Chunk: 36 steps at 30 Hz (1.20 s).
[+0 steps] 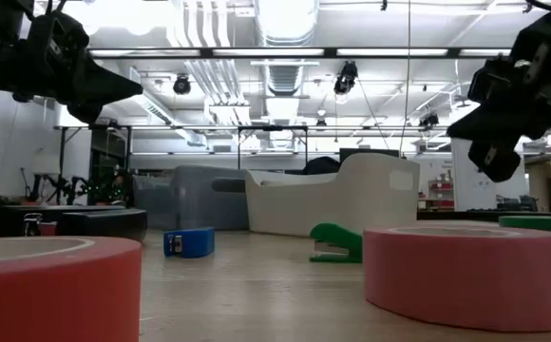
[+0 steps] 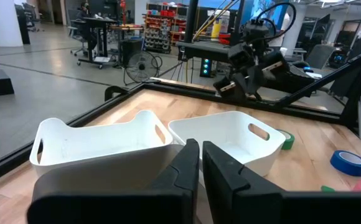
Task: Pick and place Stapler, Stapler remover, tape
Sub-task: Put the green tape into the bottom white bin
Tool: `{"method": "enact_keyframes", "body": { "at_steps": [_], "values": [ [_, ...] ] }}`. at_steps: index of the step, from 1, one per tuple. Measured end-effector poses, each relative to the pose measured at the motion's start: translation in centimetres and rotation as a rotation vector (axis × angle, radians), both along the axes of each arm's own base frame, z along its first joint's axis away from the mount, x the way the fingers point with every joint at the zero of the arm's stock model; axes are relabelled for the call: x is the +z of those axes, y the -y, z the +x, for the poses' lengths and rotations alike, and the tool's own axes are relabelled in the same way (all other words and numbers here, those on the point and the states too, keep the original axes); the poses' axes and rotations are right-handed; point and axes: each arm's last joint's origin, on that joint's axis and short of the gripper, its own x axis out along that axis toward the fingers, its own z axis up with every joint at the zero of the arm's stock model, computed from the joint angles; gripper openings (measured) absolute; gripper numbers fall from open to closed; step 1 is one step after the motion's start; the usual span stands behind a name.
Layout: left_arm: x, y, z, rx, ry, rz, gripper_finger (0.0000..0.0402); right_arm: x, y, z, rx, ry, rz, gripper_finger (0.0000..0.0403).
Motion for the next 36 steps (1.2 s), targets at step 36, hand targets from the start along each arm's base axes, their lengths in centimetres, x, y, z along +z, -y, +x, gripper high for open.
{"method": "enact_keyframes", "body": {
  "at_steps": [36],
  "values": [
    [0.0,0.0,0.0,0.000,0.000,0.000,0.0025,2.9,-7.3,1.1,0.217,-0.346,-0.018,0.0084]
  ]
}}
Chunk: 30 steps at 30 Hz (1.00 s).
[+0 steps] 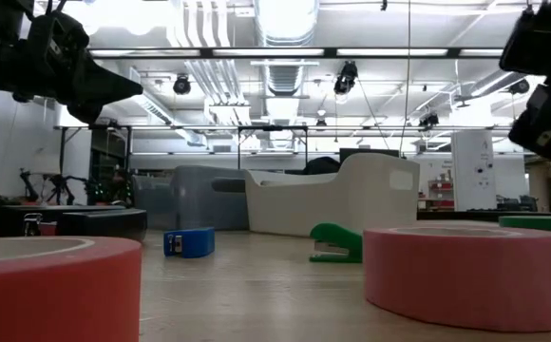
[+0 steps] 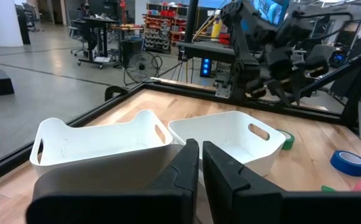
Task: Pick and place Stapler, Stapler remover, tape
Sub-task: Put the green tape into the bottom white bin
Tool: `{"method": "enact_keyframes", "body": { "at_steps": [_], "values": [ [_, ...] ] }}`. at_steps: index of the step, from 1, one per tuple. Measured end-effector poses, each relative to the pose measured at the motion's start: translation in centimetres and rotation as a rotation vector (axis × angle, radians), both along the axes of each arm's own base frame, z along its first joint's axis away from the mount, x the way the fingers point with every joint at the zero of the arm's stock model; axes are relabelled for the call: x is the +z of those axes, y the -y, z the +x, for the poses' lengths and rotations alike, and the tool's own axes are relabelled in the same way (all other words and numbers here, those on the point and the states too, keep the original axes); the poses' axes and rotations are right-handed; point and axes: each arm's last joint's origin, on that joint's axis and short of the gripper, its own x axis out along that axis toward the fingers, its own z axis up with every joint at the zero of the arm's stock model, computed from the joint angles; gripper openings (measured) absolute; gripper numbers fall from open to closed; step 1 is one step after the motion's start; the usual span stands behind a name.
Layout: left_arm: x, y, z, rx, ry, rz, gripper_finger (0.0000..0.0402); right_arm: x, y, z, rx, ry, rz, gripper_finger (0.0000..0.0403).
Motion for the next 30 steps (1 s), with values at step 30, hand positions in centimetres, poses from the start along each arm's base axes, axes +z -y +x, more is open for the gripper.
{"method": "enact_keyframes", "body": {
  "at_steps": [30],
  "values": [
    [-0.1,0.0,0.0,0.000,-0.008,0.000,0.0025,-1.8,-2.4,5.0,-0.034,-0.335,-0.427,0.0178]
  ]
}}
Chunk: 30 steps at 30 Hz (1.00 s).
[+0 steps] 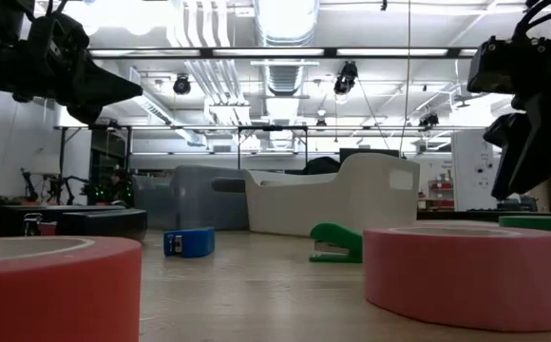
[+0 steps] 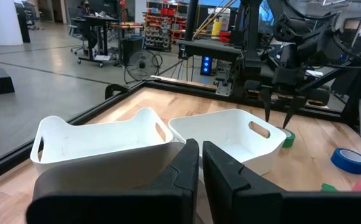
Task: Pick and place Stapler, Stapler remover, tape
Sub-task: Put the green tape into the bottom white bin
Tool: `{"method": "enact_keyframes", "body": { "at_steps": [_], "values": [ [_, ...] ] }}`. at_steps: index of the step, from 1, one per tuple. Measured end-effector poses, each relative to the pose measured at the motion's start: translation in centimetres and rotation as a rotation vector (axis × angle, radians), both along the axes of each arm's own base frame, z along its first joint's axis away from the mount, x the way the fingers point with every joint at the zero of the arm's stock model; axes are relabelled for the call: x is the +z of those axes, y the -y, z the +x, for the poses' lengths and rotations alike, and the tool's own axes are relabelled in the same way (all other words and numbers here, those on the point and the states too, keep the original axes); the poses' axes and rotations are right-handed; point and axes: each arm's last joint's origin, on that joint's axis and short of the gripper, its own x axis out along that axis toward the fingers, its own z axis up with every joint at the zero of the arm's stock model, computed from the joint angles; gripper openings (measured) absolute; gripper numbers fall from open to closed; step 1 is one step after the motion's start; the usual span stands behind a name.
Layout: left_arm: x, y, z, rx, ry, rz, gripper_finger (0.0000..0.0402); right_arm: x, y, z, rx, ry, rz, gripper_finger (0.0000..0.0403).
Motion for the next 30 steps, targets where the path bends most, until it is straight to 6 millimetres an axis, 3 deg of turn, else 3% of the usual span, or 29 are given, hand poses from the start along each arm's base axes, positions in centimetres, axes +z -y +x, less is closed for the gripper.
{"method": "enact_keyframes", "body": {
  "at_steps": [19,30],
  "values": [
    [0.0,0.0,0.0,0.000,-0.004,0.000,0.0024,-2.2,-0.2,0.3,0.024,-0.139,-0.063,0.0175],
    [-0.1,0.0,0.0,0.000,-0.008,0.000,0.0024,-2.5,-0.3,0.4,0.014,-0.161,-0.039,0.0098]
  ]
}}
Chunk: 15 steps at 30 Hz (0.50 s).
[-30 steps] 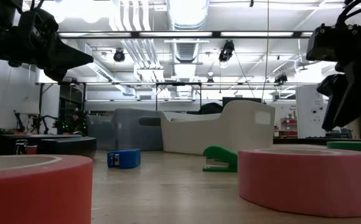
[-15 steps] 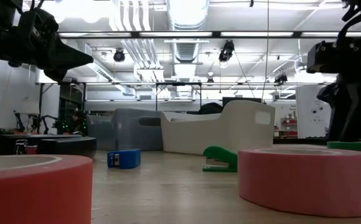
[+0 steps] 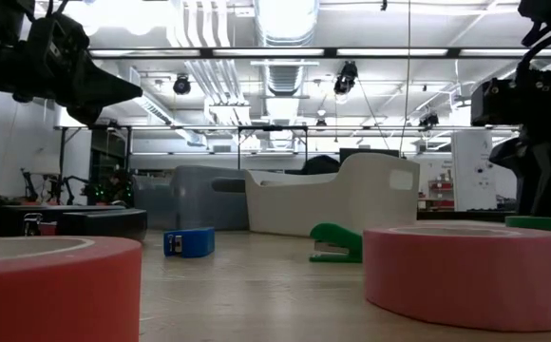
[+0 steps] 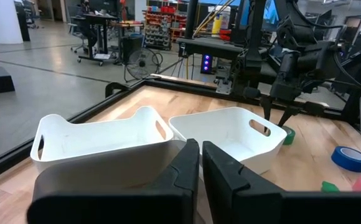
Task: Pick and place Stapler, Stapler remover, tape
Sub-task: Put the green tape into the bottom white bin
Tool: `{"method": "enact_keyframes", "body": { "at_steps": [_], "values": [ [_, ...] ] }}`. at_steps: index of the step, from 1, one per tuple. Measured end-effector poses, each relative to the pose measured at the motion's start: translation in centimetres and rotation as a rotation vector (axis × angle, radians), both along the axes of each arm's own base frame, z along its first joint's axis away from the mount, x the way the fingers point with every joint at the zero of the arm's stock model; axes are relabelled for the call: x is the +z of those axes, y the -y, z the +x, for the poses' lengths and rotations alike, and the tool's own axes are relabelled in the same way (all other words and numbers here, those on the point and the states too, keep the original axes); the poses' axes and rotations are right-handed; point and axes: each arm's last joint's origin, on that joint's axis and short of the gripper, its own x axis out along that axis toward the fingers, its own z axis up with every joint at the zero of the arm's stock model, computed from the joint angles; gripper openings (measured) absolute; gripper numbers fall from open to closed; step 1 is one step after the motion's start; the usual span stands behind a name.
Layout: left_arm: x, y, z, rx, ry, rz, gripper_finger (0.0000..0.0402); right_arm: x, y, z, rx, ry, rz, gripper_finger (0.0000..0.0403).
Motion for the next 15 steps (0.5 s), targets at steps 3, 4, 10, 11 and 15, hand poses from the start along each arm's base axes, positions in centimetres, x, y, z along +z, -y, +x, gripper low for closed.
{"method": "enact_keyframes", "body": {
  "at_steps": [3,4,10,11,15],
  "values": [
    [0.0,0.0,0.0,0.000,-0.001,0.000,0.0026,0.1,0.0,0.0,0.001,0.001,0.005,0.0070],
    [0.0,0.0,0.0,0.000,-0.001,0.000,0.0025,0.1,0.0,-0.1,0.002,0.001,0.005,0.0061],
    [0.0,0.0,0.0,0.000,-0.001,0.000,0.0023,1.0,-0.2,0.4,0.027,0.023,0.008,0.0037],
    [0.0,0.0,0.0,0.000,-0.001,0.000,0.0024,1.5,-0.4,0.6,0.039,0.042,0.014,0.0038],
    [0.0,0.0,0.0,0.000,-0.002,0.000,0.0025,3.8,-1.0,1.7,0.100,0.118,0.022,0.0046]
  ]
}}
